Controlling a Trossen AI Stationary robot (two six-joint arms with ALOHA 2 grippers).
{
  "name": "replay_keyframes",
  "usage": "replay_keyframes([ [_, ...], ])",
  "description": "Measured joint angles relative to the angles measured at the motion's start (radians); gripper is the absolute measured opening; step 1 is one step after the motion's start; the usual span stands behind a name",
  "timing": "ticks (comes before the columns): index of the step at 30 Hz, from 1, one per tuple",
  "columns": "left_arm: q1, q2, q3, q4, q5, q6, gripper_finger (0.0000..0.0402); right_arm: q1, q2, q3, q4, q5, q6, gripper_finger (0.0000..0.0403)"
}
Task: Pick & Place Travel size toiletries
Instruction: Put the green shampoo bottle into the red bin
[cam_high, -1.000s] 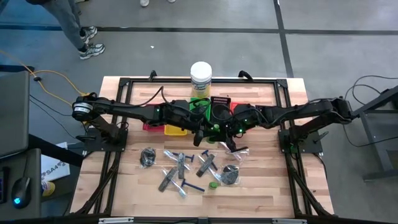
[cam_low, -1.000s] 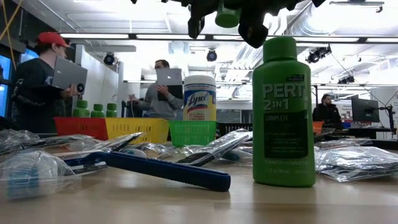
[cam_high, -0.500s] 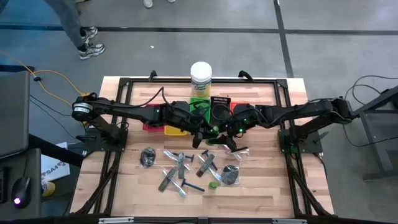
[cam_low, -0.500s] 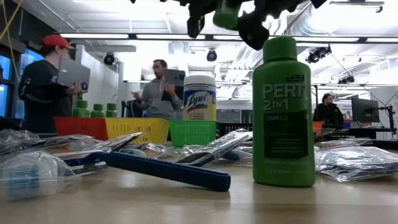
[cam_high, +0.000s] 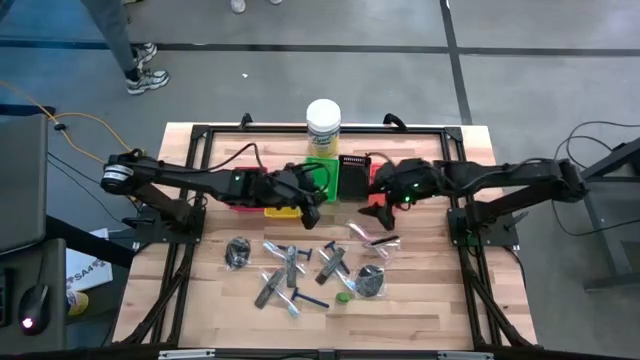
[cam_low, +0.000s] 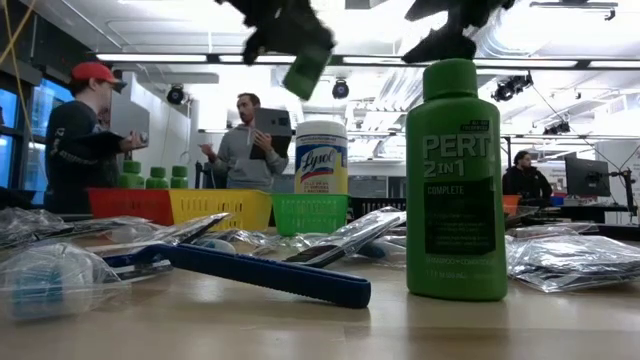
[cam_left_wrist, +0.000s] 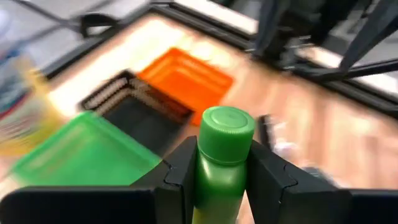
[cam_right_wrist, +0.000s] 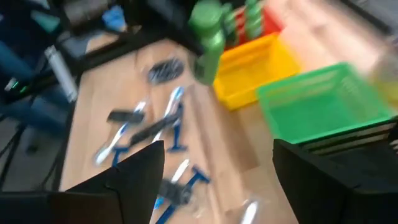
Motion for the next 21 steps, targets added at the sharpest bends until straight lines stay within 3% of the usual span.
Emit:
replay_keyframes([
  [10, -0.108, -0.168, -0.272, -0.009, -0.379, -0.259, 0.0096, 0.000, -0.082, 0.001, -0.014, 0.106, 0.009, 0.0279],
  [21, -0.170, -0.266, -0.483, -0.071, -0.613, -0.509, 0.0096, 0.001, -0.072, 0.001, -0.014, 0.128, 0.021, 0.0278],
])
